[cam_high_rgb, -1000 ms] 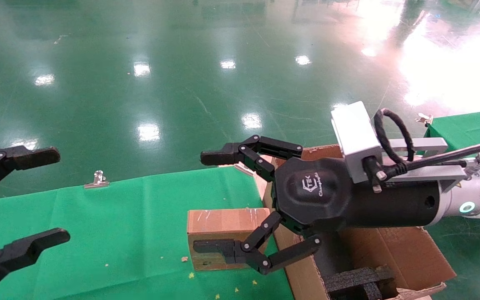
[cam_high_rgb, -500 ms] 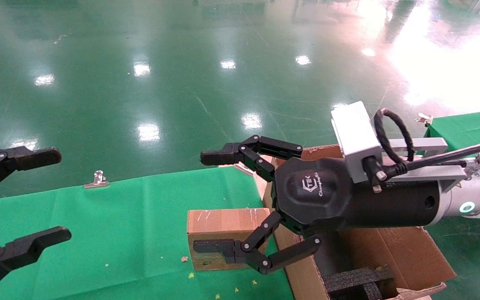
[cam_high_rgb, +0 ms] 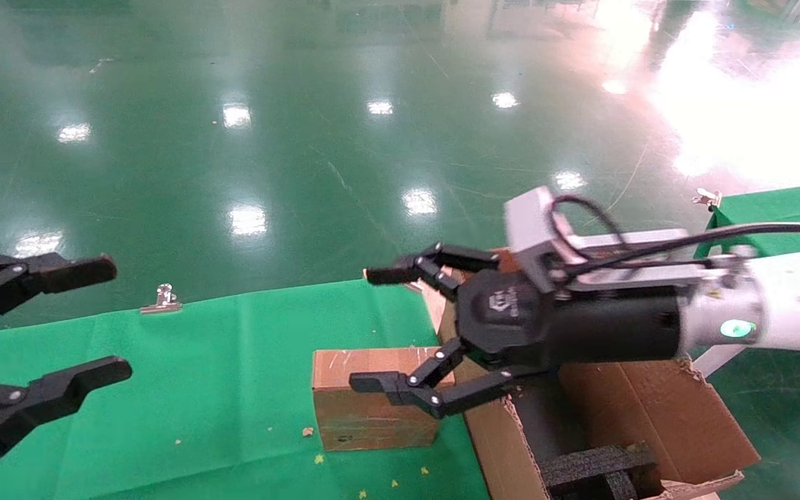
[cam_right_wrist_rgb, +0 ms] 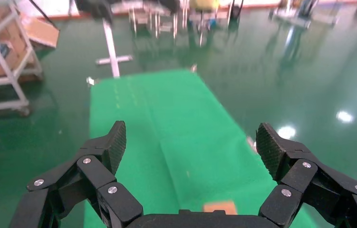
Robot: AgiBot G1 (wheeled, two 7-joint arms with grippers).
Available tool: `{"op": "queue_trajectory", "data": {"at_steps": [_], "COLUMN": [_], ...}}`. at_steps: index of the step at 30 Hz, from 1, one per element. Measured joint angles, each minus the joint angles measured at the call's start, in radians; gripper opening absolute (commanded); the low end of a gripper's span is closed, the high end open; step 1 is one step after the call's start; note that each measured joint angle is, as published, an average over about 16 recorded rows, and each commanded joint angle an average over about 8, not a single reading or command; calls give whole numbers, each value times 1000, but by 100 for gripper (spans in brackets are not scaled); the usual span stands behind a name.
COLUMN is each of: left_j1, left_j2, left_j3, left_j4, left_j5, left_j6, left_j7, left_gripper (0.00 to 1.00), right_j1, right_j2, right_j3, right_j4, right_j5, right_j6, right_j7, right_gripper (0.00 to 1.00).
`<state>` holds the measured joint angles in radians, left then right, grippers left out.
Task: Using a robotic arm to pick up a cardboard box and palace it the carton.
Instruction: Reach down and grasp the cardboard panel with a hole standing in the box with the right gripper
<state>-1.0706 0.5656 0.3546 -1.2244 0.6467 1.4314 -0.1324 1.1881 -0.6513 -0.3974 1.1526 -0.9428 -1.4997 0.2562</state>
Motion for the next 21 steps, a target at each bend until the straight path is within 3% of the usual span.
{"op": "queue_trajectory", "data": {"at_steps": [10,21], "left_j1": [0,0], "left_j2": [0,0], "left_j3": [0,0], "left_j4": [0,0], "left_j5": [0,0], "left_j6": [0,0], "left_j7": [0,0], "left_gripper": [0,0], "right_j1": [195,382], "right_j2": [-133,-282], "right_j3": [-171,-368], "right_j4": [-206,-447], "right_j5": [-238,-420], "right_j6": [-63,-82], "right_j7": [2,-131], "right_gripper": [100,100]}}
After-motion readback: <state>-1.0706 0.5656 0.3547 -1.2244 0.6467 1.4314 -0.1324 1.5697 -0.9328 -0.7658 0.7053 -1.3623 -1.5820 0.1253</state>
